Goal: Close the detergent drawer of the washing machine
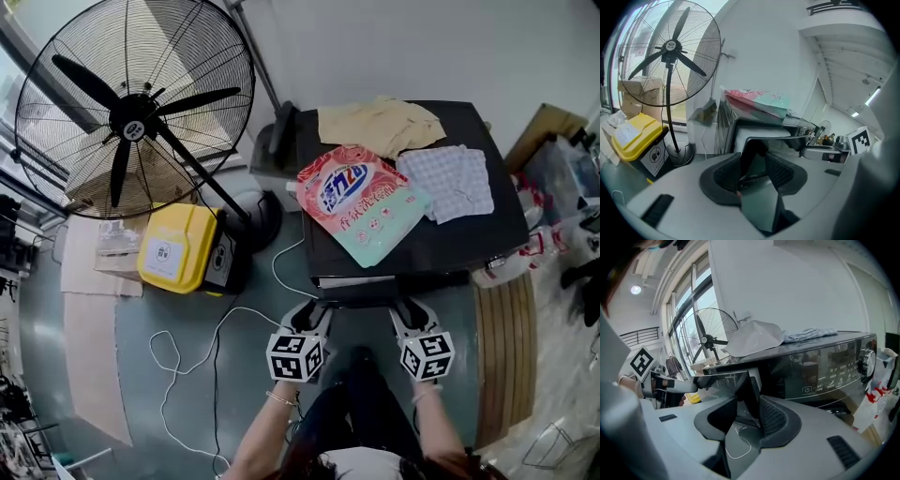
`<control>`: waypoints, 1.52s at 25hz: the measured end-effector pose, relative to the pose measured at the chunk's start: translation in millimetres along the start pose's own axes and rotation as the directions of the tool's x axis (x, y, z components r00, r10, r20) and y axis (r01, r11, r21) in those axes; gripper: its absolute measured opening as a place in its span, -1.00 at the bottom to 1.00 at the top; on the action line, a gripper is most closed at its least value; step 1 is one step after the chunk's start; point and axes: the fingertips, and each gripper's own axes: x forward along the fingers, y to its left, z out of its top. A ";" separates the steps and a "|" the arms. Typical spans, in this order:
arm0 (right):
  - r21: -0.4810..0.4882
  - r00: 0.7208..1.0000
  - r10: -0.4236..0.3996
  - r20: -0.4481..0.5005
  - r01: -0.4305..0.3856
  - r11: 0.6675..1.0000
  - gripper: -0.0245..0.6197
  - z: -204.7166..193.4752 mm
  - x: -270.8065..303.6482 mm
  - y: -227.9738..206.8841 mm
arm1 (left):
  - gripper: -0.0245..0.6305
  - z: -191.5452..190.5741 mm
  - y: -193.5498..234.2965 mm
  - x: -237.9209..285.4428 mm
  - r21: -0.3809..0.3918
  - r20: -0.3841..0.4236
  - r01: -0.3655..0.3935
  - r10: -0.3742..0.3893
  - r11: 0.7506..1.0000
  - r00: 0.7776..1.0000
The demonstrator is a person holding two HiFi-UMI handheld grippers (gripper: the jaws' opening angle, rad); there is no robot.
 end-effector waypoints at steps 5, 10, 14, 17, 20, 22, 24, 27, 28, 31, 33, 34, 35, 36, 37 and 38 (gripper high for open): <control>-0.029 0.999 -0.037 -0.024 0.037 0.999 -0.44 15.4 18.6 -5.8 | -0.39 17.5 9.8 13.8 -0.007 -0.001 -0.031 0.031 0.999 1.000; -0.014 0.998 -0.053 -0.019 0.053 0.999 -0.43 19.3 22.6 -8.8 | -0.38 22.1 11.6 17.7 -0.020 0.000 -0.036 0.036 0.999 0.999; -0.003 0.997 -0.075 -0.013 0.075 0.997 -0.36 18.4 22.8 -10.4 | -0.30 20.9 15.9 17.5 -0.044 0.007 -0.049 0.050 0.998 0.999; -0.005 0.997 -0.080 -0.012 0.080 0.997 -0.35 19.2 23.1 -10.9 | -0.27 22.2 17.1 17.9 -0.033 0.008 -0.051 0.052 0.998 0.999; 0.004 0.996 -0.084 -0.011 0.084 0.996 -0.34 19.2 23.2 -11.1 | -0.26 22.1 17.3 17.9 -0.034 0.008 -0.057 0.057 0.998 0.998; 0.009 0.996 -0.088 -0.011 0.088 0.996 -0.34 19.0 24.4 -11.4 | -0.26 22.1 18.1 18.9 -0.035 0.008 -0.058 0.059 0.998 0.998; 0.011 0.996 -0.092 -0.010 0.092 0.996 -0.33 19.3 25.6 -12.5 | -0.25 22.5 19.1 20.2 -0.034 0.007 -0.058 0.058 0.998 0.998; 0.024 0.995 -0.101 -0.008 0.102 0.995 -0.28 19.1 25.6 -14.8 | -0.22 22.9 19.9 21.0 -0.033 0.005 -0.057 0.058 0.998 0.998; 0.026 0.994 -0.106 -0.008 0.106 0.994 -0.27 19.0 25.6 -15.0 | -0.21 23.0 20.1 20.8 -0.034 0.006 -0.059 0.059 0.998 0.998; 0.026 0.993 -0.120 -0.012 0.120 0.992 -0.27 19.1 26.3 -15.0 | -0.21 23.2 20.9 20.8 -0.035 0.010 -0.067 0.067 0.997 0.998; 0.037 0.991 -0.136 -0.010 0.137 0.990 -0.27 19.4 26.8 -15.9 | -0.21 24.1 21.6 22.0 -0.033 0.010 -0.071 0.071 0.997 0.997; 0.051 0.988 -0.154 -0.008 0.154 0.987 -0.27 20.0 27.3 -17.5 | -0.21 25.8 22.4 23.9 -0.031 0.010 -0.075 0.075 0.997 0.997; 0.072 0.984 -0.179 -0.005 0.179 0.981 -0.24 20.8 28.2 -19.3 | -0.21 28.5 23.8 26.8 -0.026 0.009 -0.081 0.081 0.996 0.997; 0.096 0.978 -0.209 -0.003 0.208 0.973 -0.25 21.6 29.4 -20.3 | -0.22 31.1 25.0 29.4 -0.018 0.007 -0.087 0.087 0.996 0.996; 0.115 0.972 -0.237 -0.001 0.235 0.965 -0.23 22.0 30.3 -20.5 | -0.27 32.7 25.4 31.0 -0.006 0.004 -0.088 0.088 0.996 0.996; 0.129 0.965 -0.261 0.002 0.259 0.957 -0.20 22.3 30.7 -20.6 | -0.27 33.0 25.3 31.6 -0.001 0.002 -0.085 0.085 0.996 0.996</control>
